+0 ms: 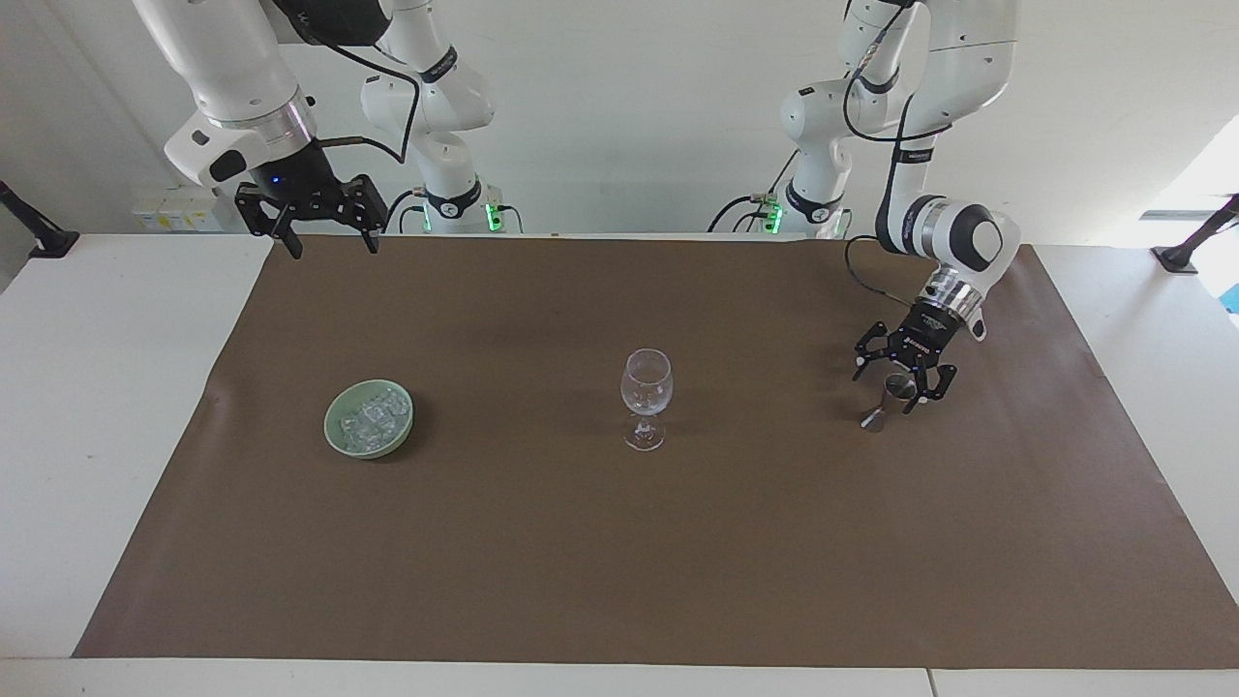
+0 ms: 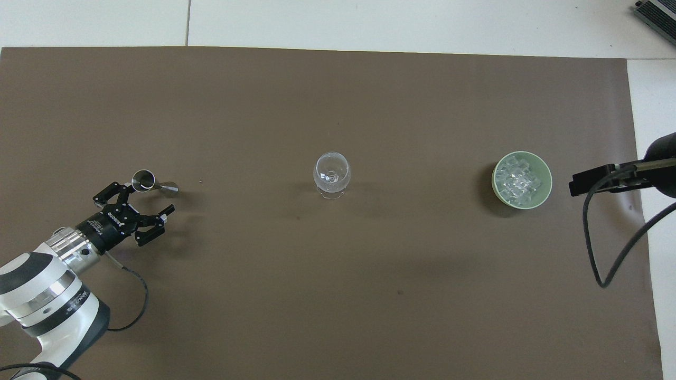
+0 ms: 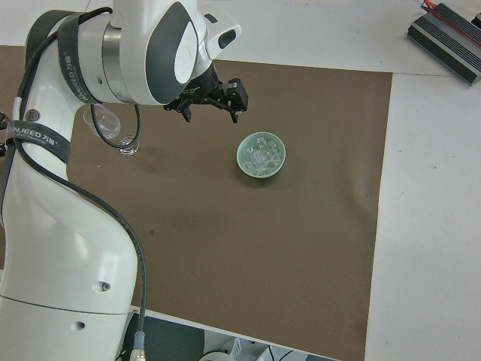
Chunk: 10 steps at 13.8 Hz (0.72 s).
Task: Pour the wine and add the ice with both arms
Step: 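Move the left gripper open toward the small metal jigger, then close the left gripper on the metal jigger and lift it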
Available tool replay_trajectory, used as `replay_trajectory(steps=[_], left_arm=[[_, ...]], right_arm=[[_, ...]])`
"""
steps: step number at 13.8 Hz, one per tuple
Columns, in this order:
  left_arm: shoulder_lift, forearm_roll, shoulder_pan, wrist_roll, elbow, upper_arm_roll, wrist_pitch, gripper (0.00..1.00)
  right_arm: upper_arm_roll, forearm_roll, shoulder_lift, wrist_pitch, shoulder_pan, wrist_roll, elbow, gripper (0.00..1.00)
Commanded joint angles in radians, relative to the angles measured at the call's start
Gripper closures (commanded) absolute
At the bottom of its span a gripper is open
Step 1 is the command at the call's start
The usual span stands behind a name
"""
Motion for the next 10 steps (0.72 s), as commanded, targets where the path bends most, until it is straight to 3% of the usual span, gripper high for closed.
replay_trajectory(steps=[1,6,9,10], left_arm=[[0.026,-0.057,-0.019,0.049,0.019,0.009,0.006,0.00],[0.039,-0.143,-0.045,0.082,0.025,0.009,0.003,0.00],[0.039,-0.145,-0.045,0.082,0.025,0.009,0.000,0.21],[0.039,-0.145,-0.045,0.082,0.025,0.009,0.000,0.24]], right_arm=[[0.009,-0.007,-0.015,-0.012,-0.012,-0.026,-0.010,0.00],[0.009,-0.007,-0.015,-0.011,-0.012,-0.026,-0.010,0.00],[0.009,-0.007,-0.015,-0.012,-0.012,-0.026,-0.010,0.00],[0.009,-0.007,-0.015,-0.011,-0.012,-0.026,-0.010,0.00]])
